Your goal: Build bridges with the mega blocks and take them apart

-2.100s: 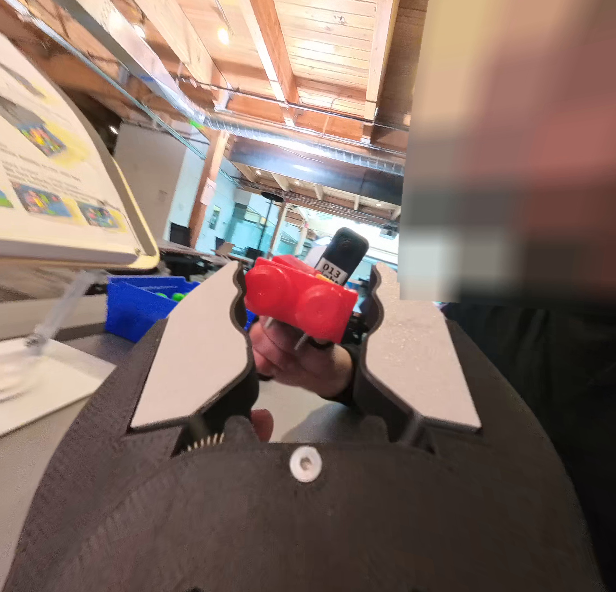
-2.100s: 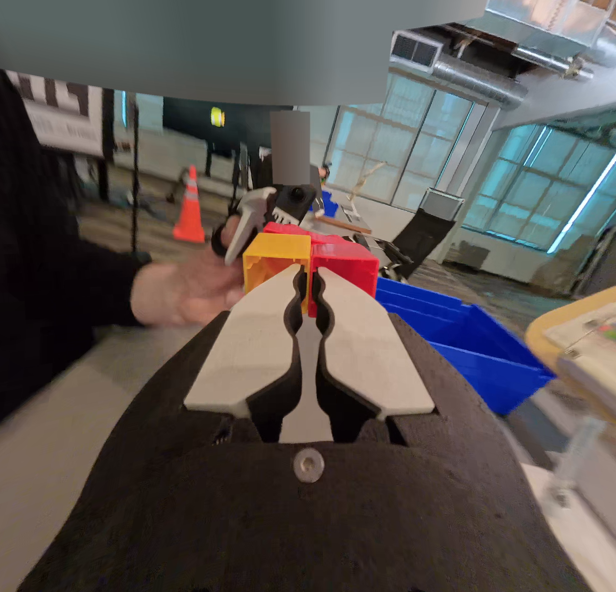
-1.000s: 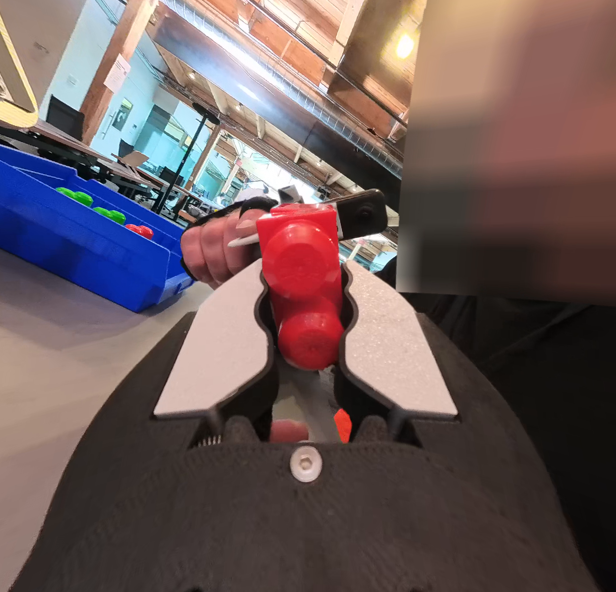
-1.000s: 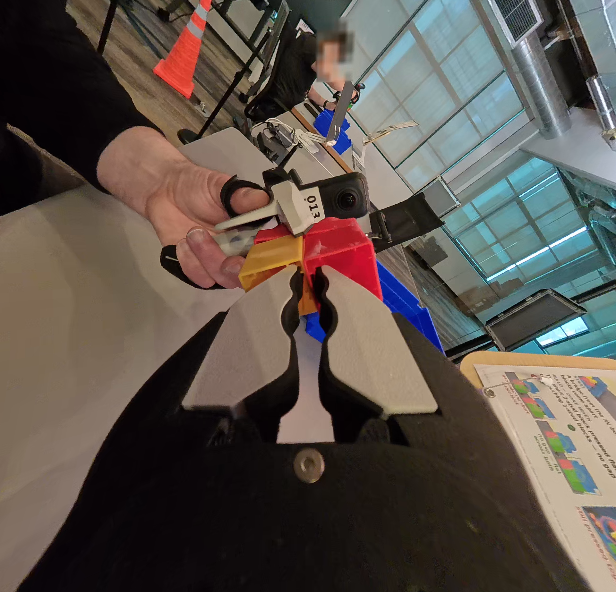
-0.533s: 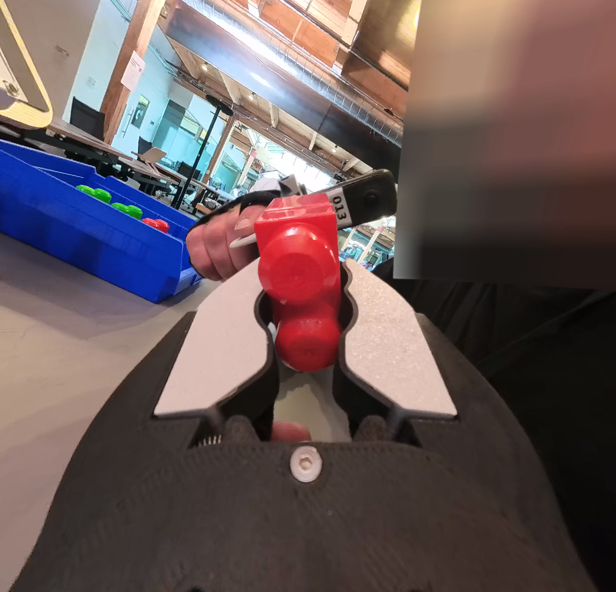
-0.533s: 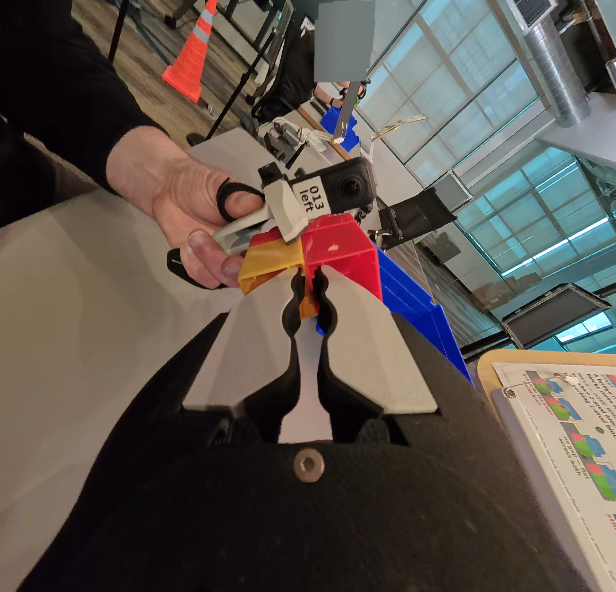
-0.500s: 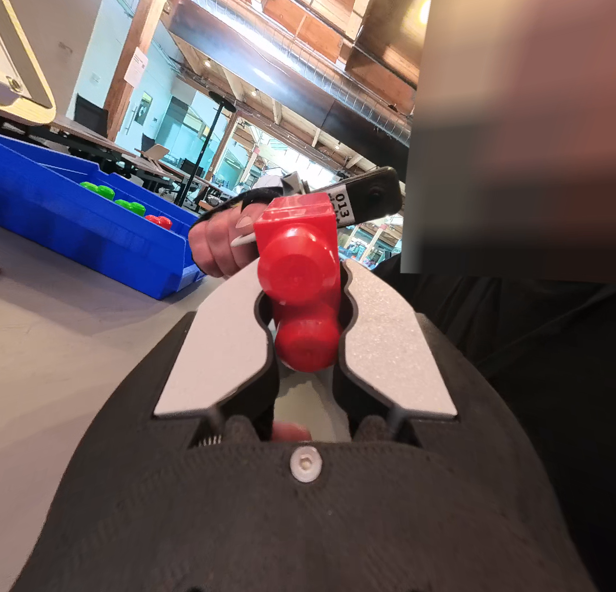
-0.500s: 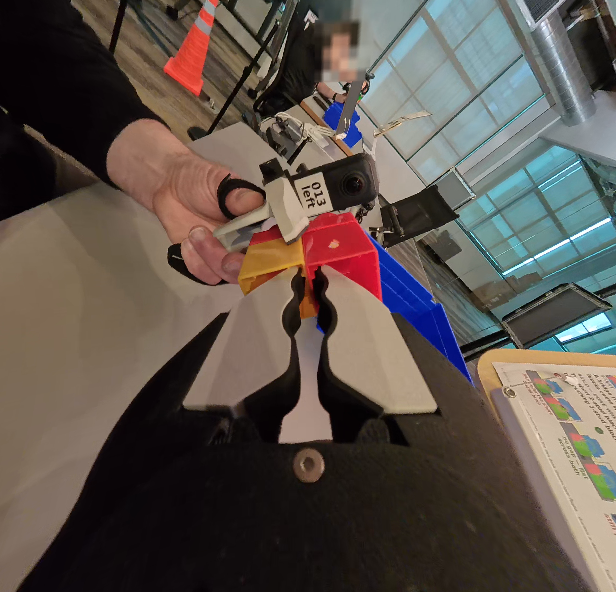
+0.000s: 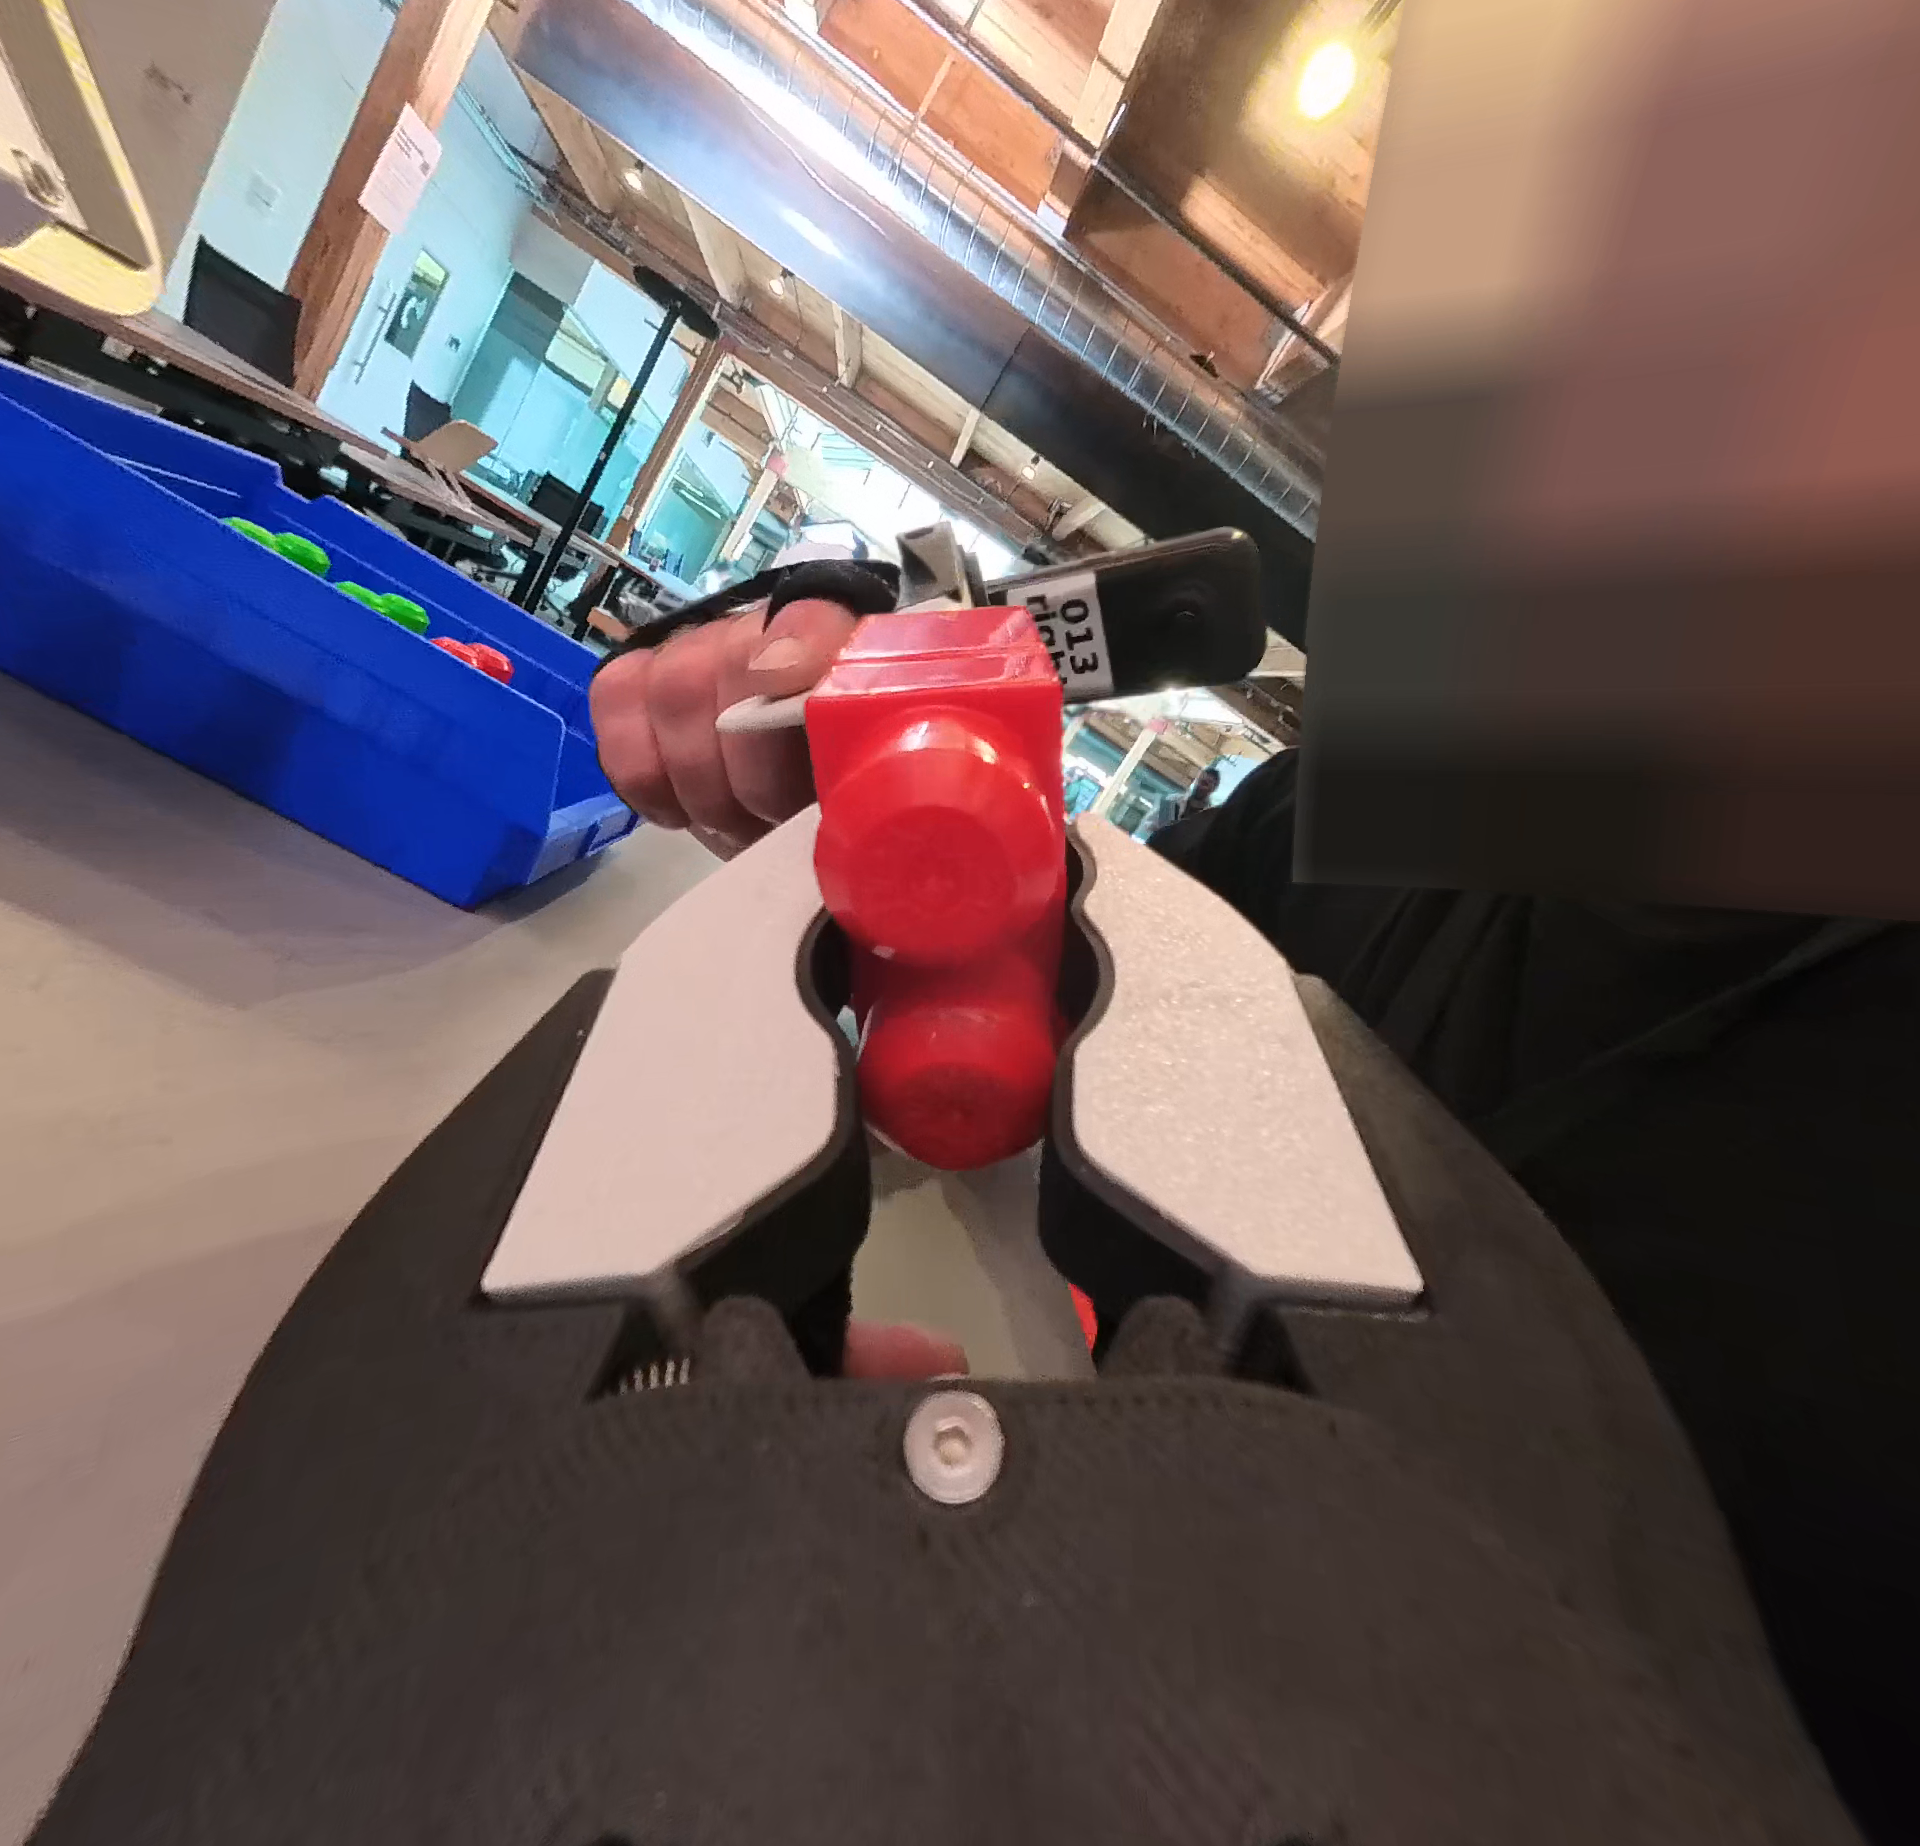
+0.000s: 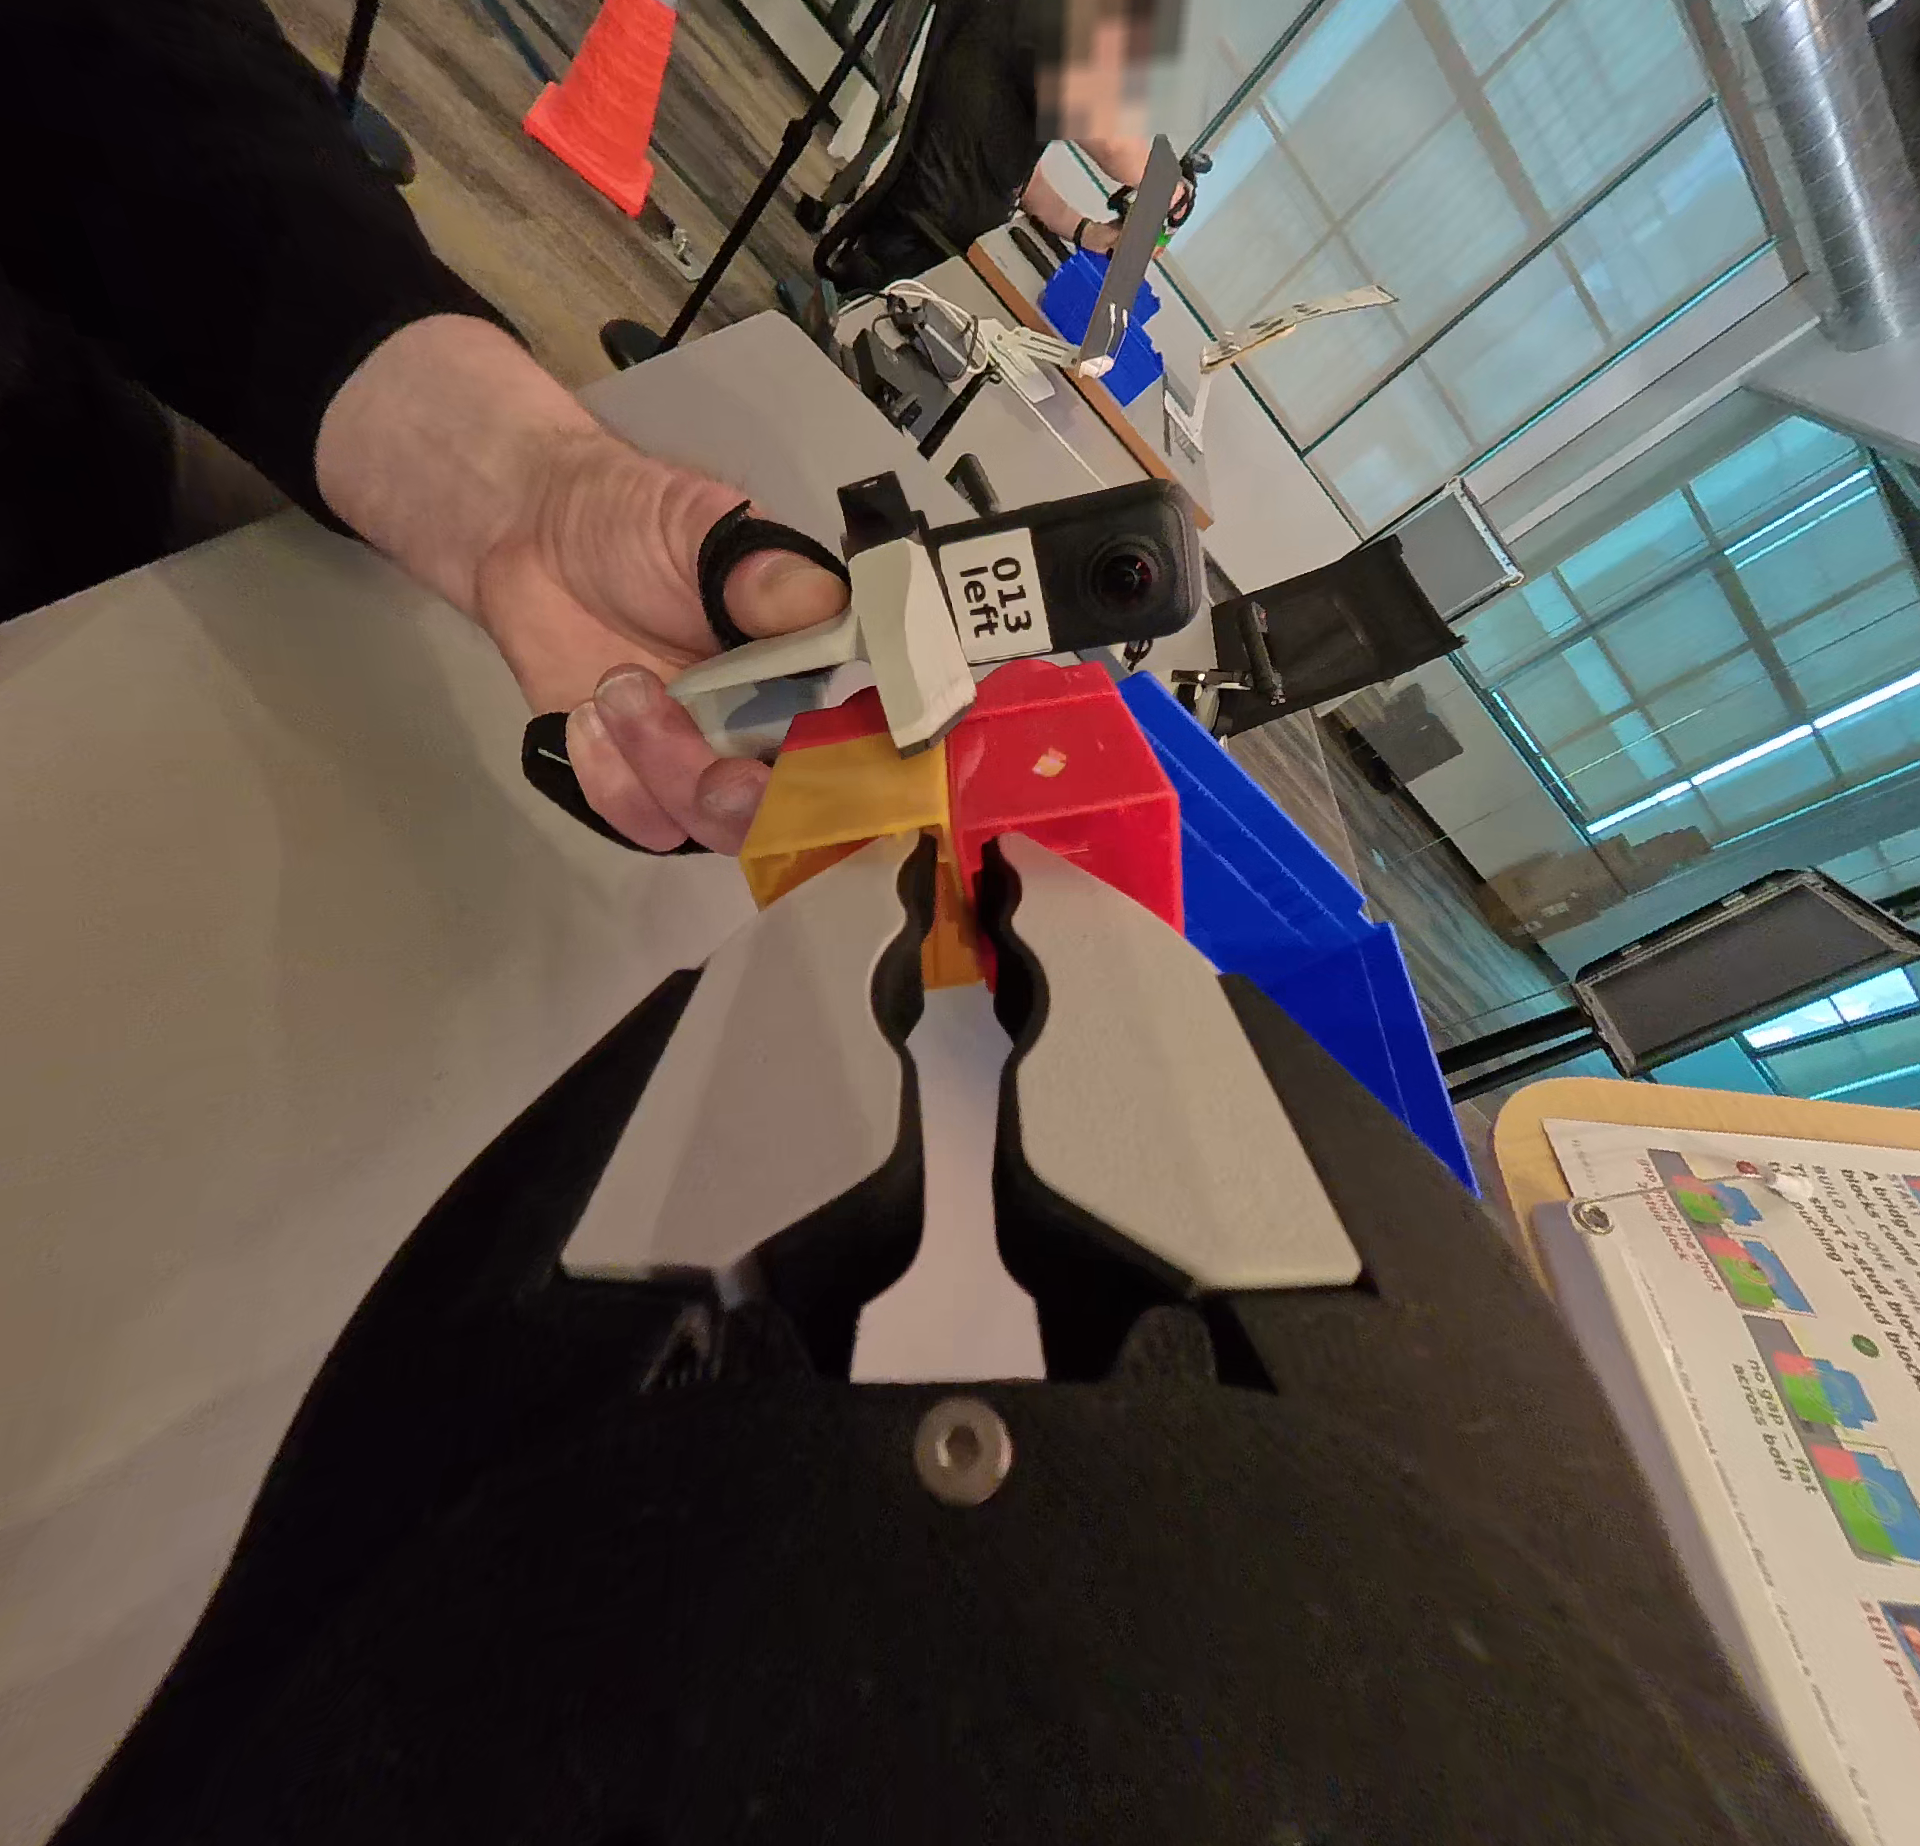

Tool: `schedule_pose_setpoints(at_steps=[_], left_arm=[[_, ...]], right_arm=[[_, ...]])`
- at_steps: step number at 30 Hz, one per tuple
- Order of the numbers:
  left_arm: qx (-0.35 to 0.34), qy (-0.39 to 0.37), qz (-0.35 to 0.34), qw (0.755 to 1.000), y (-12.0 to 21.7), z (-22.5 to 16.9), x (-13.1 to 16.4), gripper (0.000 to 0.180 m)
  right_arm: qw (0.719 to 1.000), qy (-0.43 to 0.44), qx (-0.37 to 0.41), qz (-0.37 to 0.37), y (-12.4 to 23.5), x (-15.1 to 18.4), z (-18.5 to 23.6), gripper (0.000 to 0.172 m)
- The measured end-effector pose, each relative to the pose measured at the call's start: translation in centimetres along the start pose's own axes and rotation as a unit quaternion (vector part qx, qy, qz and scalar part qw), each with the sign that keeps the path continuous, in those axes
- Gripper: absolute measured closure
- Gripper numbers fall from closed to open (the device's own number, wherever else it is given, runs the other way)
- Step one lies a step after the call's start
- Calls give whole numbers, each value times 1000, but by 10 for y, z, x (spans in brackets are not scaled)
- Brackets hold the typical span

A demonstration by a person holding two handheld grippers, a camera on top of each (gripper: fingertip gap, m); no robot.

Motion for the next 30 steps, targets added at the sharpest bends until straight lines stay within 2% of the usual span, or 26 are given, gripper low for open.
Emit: schedule_pose_setpoints(at_steps=[4,7,9,11,14,19,25,30], left_arm=[[8,24,-31,999,7,6,-4,144],[-8,-2,-40,999,11,5,-8,144],[-32,-41,-42,998,13,5,-12,144],[-66,-88,-42,993,15,5,-16,144],[-100,-141,-43,984,17,4,-21,144],[-126,-202,-14,971,14,3,-19,144],[-131,-213,-2,968,10,3,-12,144],[-138,-222,9,965,8,5,-9,144]], right_arm=[[999,30,10,24,9,1,-4,162],[1000,7,5,4,20,0,-10,165],[999,-40,4,-31,26,-1,-17,164],[989,-126,3,-76,27,1,-26,158],[958,-250,-17,-138,24,6,-35,132],[921,-339,-46,-185,12,12,-34,135],[907,-360,-62,-208,10,12,-31,140],[914,-346,-65,-202,9,11,-29,141]])
Point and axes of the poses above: each gripper's, where its closed fingertips meet, y back along the fingers, x out of its underside, z = x × y across the jaws, the point moved 5 cm from there along y, back along the fingers, and after that the axes turned 11 degrees about -x, right-handed, at the moved point
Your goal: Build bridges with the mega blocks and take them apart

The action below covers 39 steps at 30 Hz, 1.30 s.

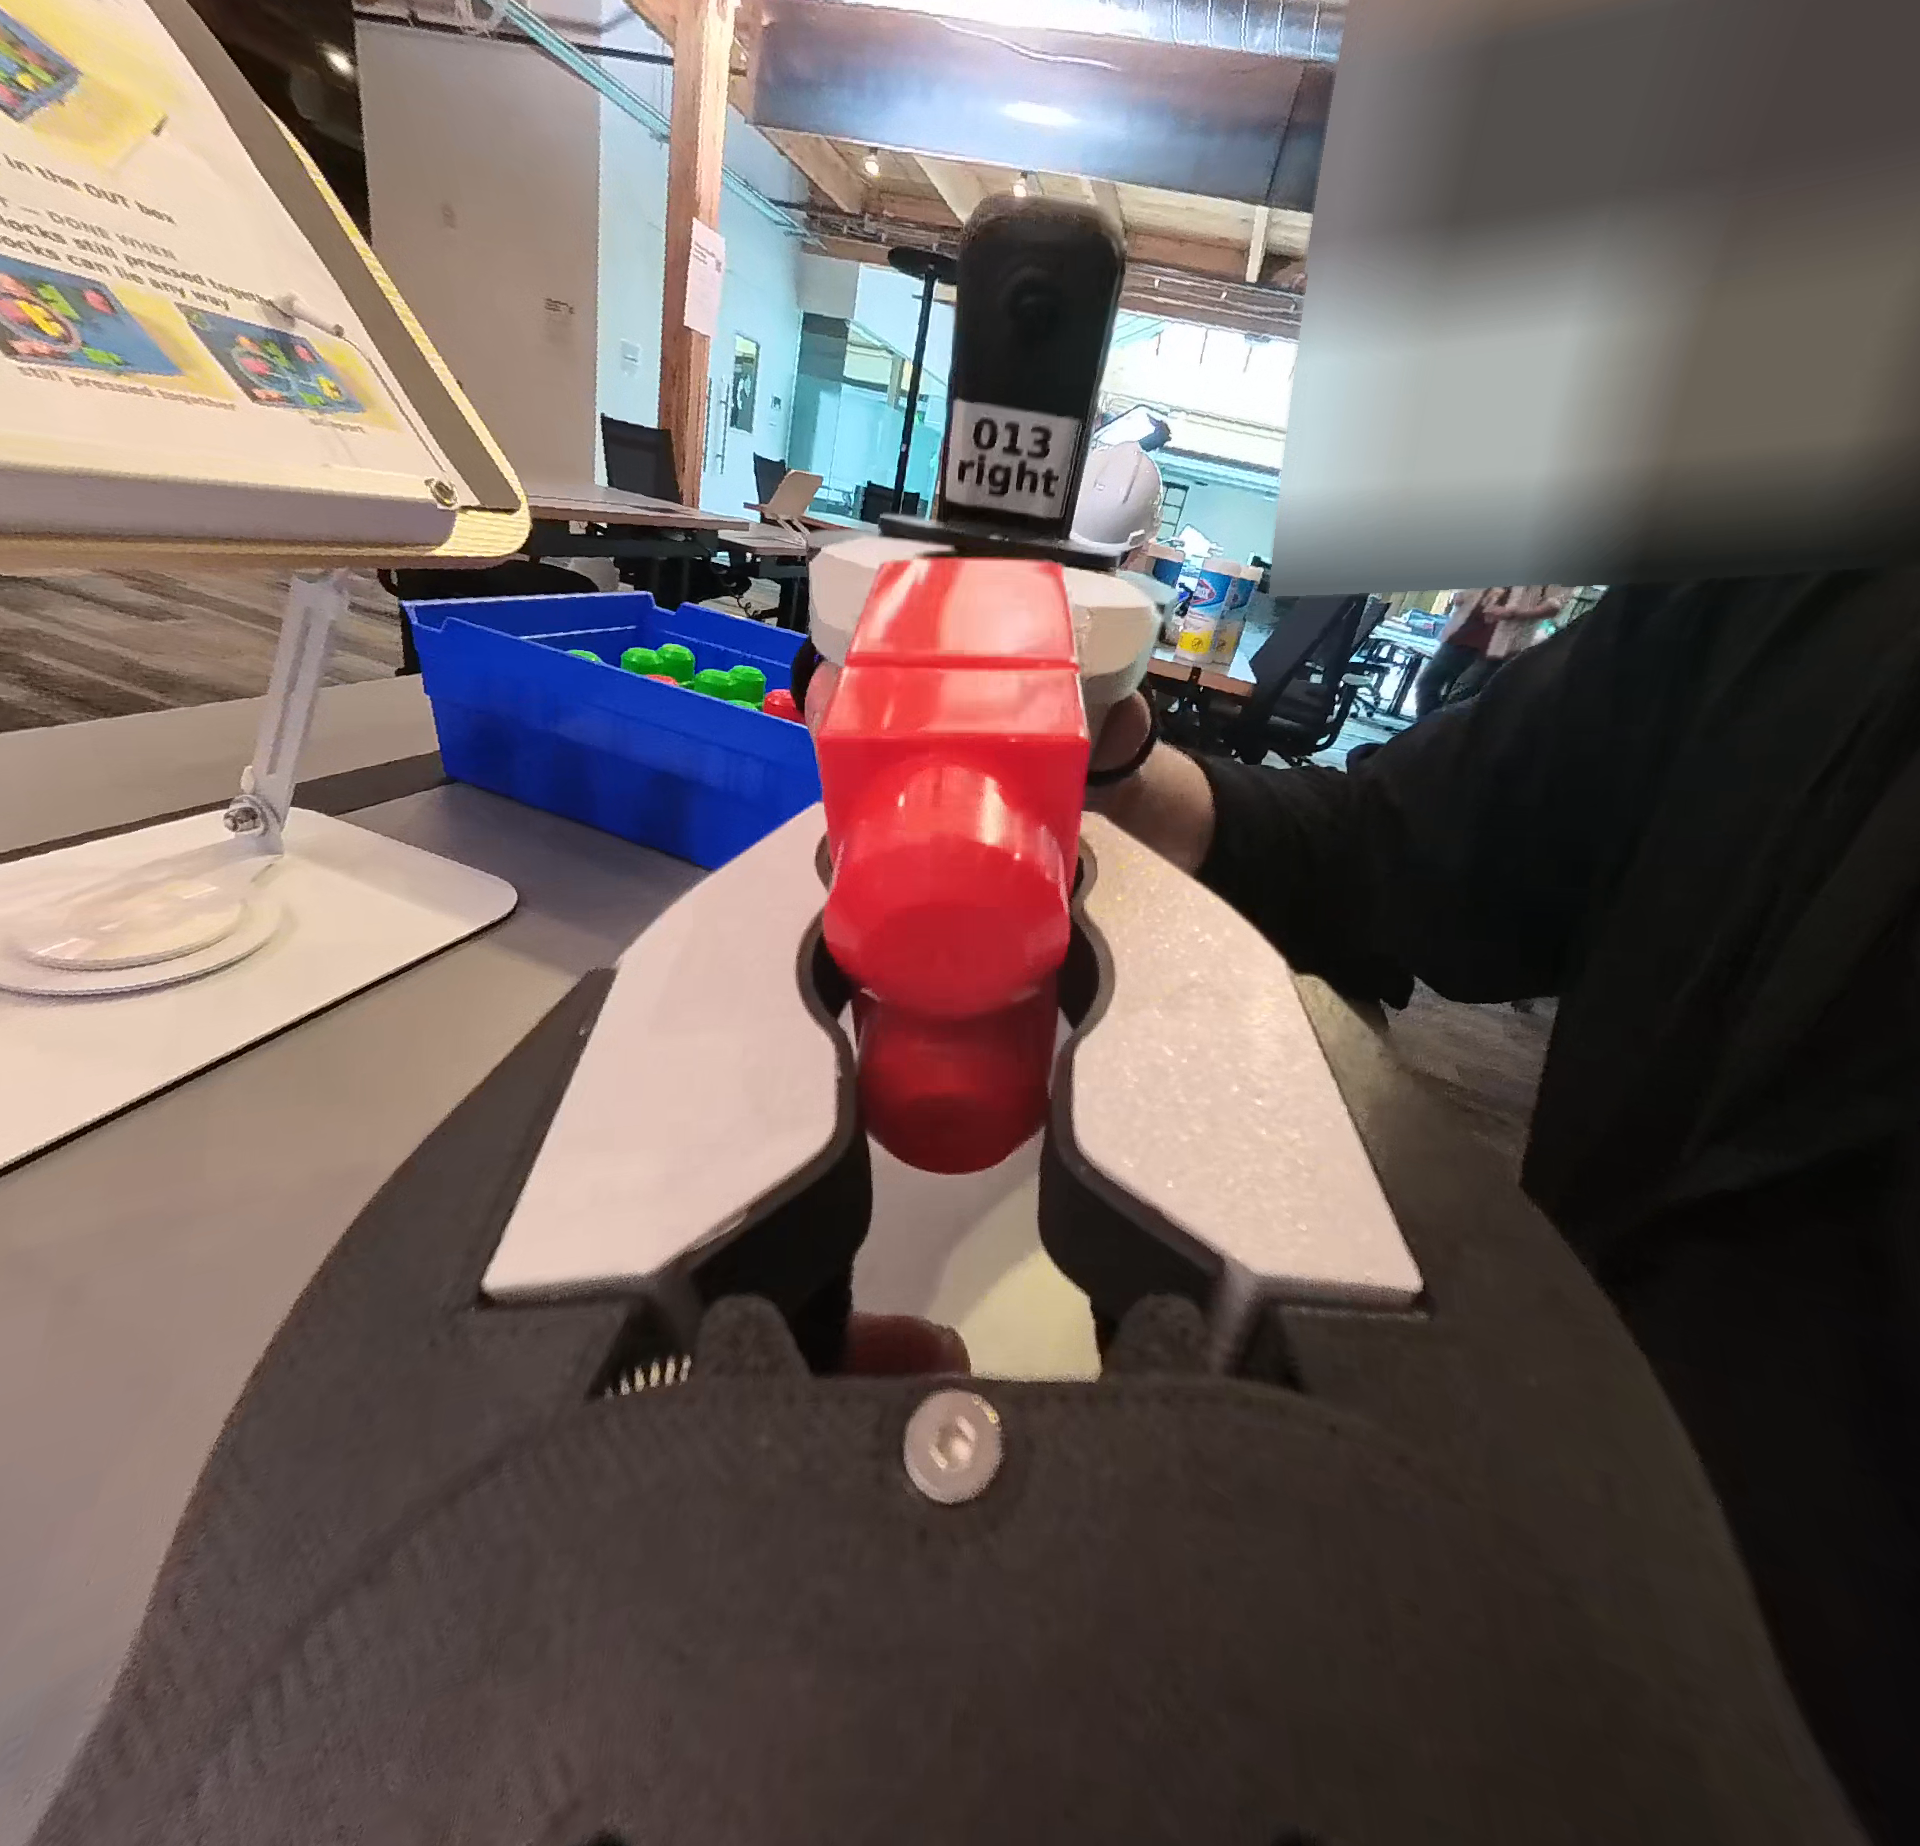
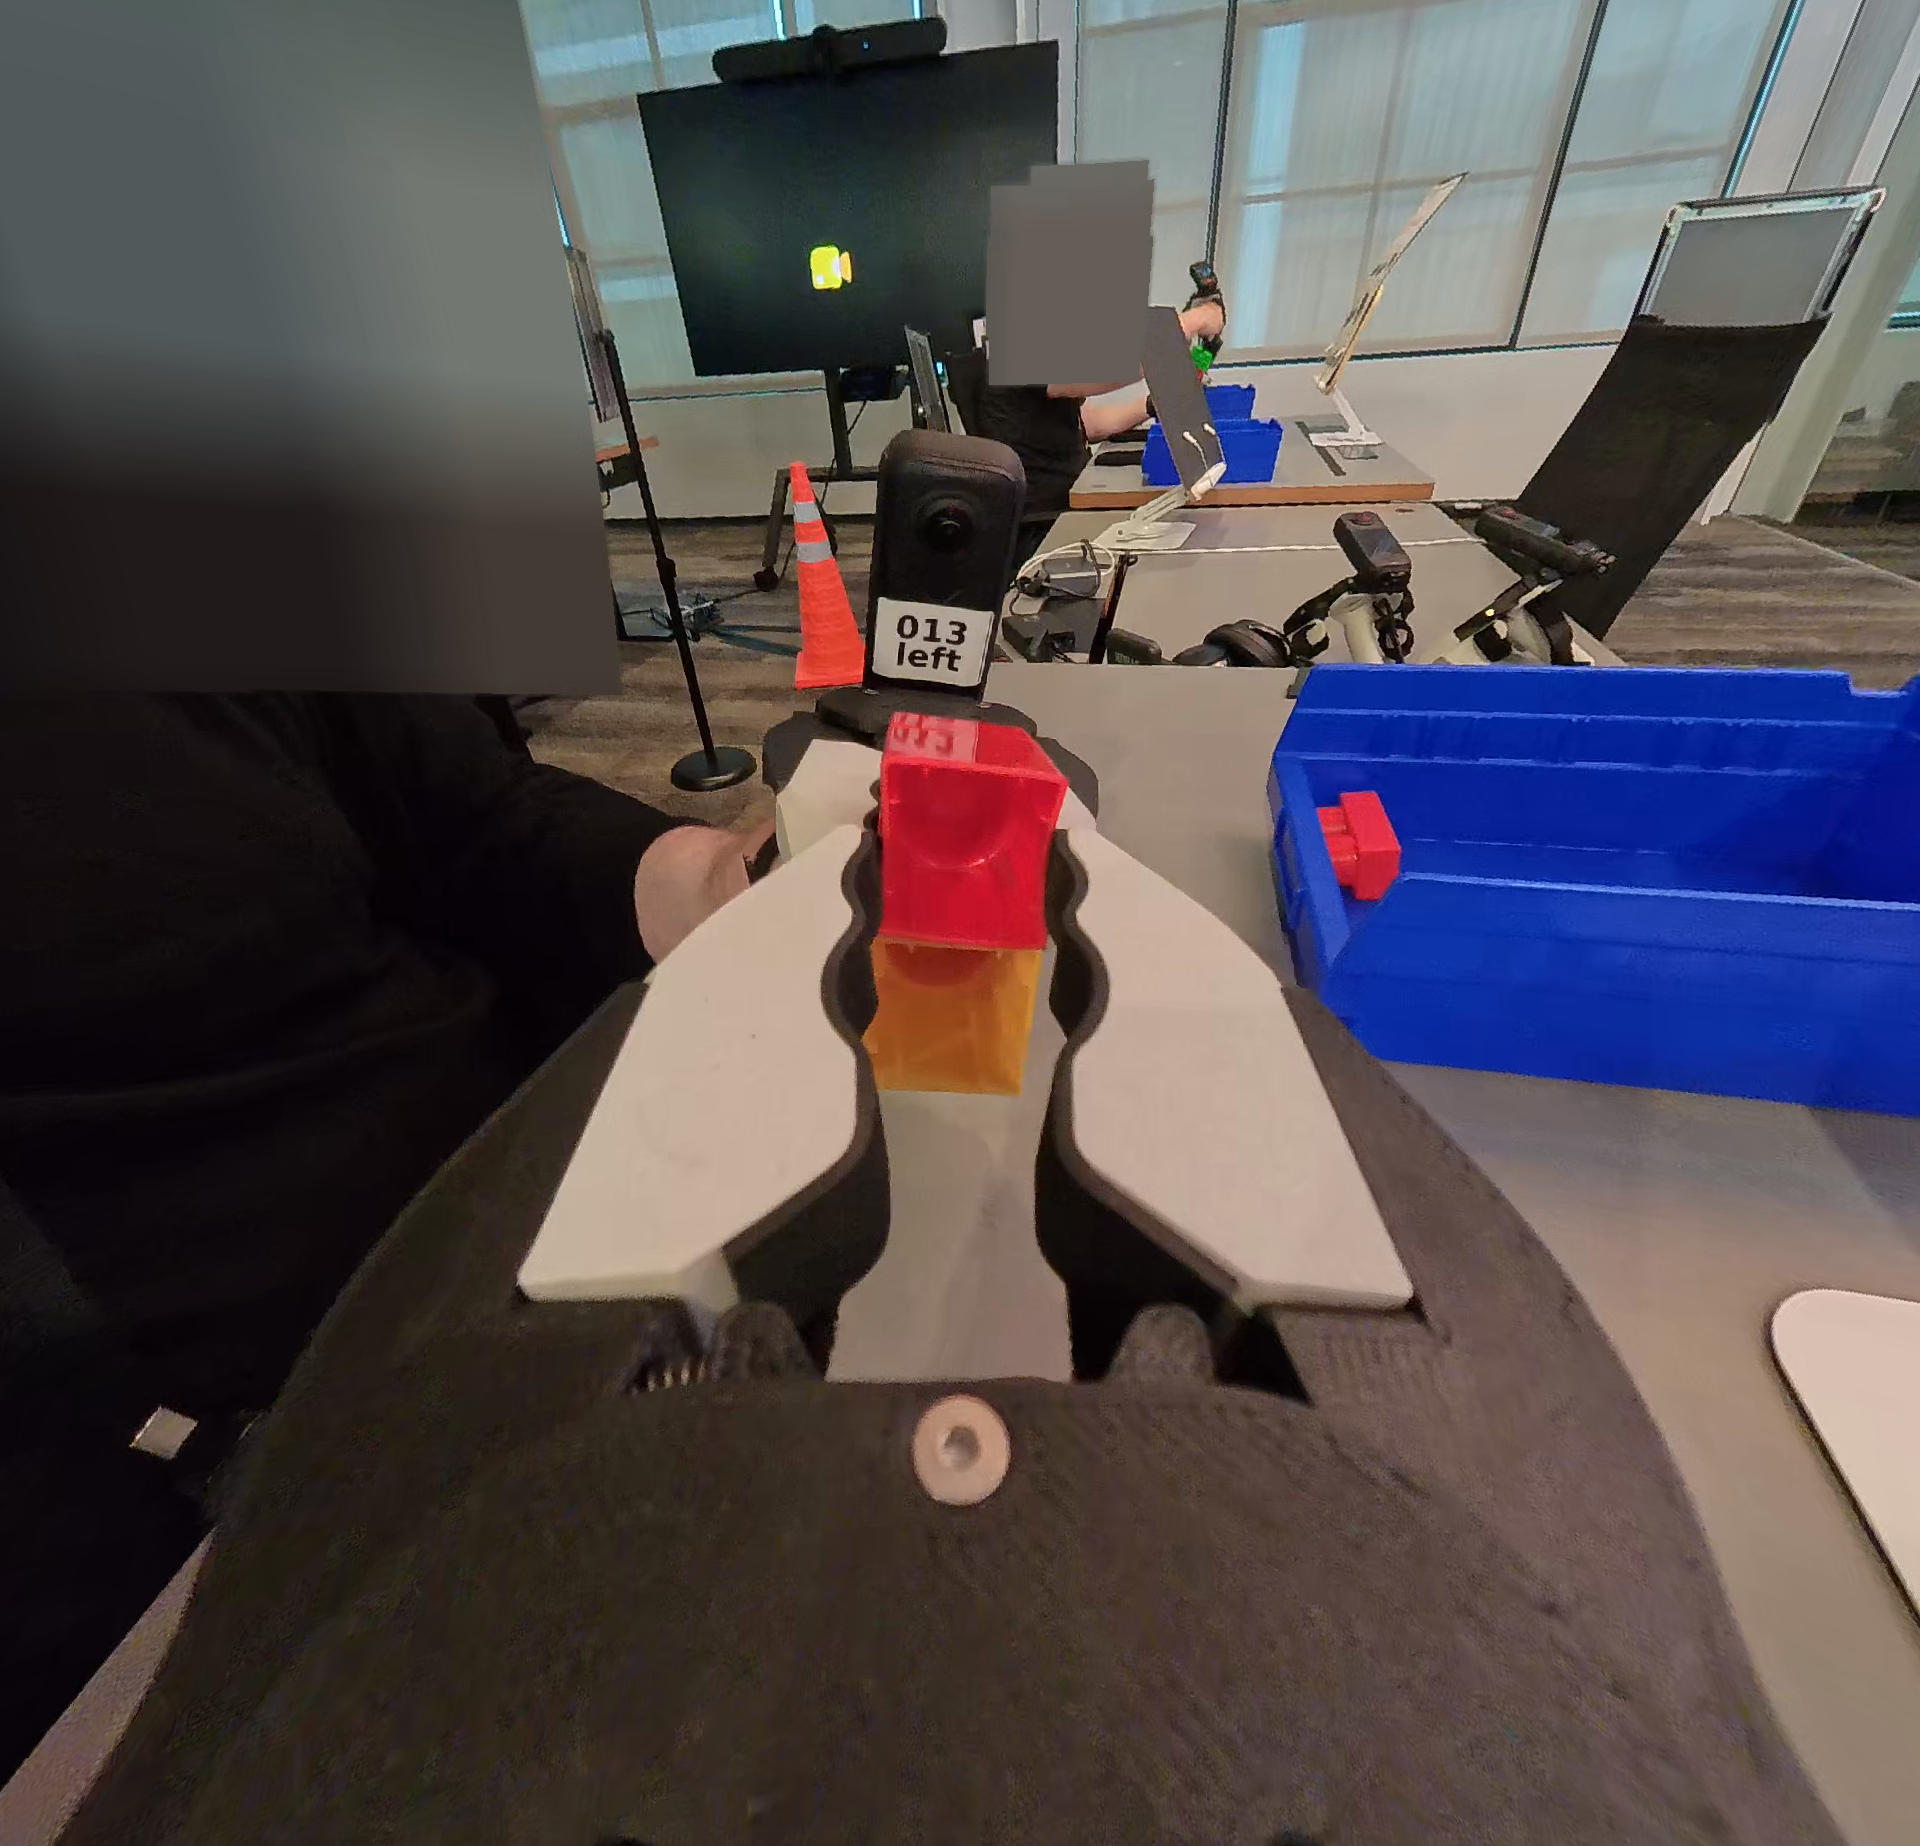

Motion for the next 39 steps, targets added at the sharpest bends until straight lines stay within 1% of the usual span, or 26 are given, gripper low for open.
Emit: schedule_pose_setpoints(at_steps=[5,11,15,17,19,20,23,26,34,39], left_arm=[[-8,-16,16,1000,-1,0,3,143],[-16,-31,32,999,-1,1,7,143],[-7,0,19,1000,-2,4,5,143],[-9,8,15,1000,-2,7,3,143],[-7,43,-11,999,3,13,-2,144],[-7,54,-18,998,5,16,-3,144],[4,74,-36,997,7,17,-7,144],[8,64,-21,998,2,14,-4,144],[7,63,-25,998,1,14,-6,144],[18,71,-37,997,2,13,-8,142]], right_arm=[[1000,6,-2,20,-1,2,1,141],[999,-7,-12,38,0,5,0,141],[999,-11,-2,32,0,3,-3,139],[999,-14,1,42,3,2,-5,132],[999,-21,7,34,10,0,-9,129],[999,-27,11,41,12,3,-12,126],[997,-48,3,68,9,16,-16,128],[997,-56,-20,54,2,20,-12,138],[997,-70,-31,31,3,21,-12,140],[996,-82,-35,-8,3,20,-12,141]])
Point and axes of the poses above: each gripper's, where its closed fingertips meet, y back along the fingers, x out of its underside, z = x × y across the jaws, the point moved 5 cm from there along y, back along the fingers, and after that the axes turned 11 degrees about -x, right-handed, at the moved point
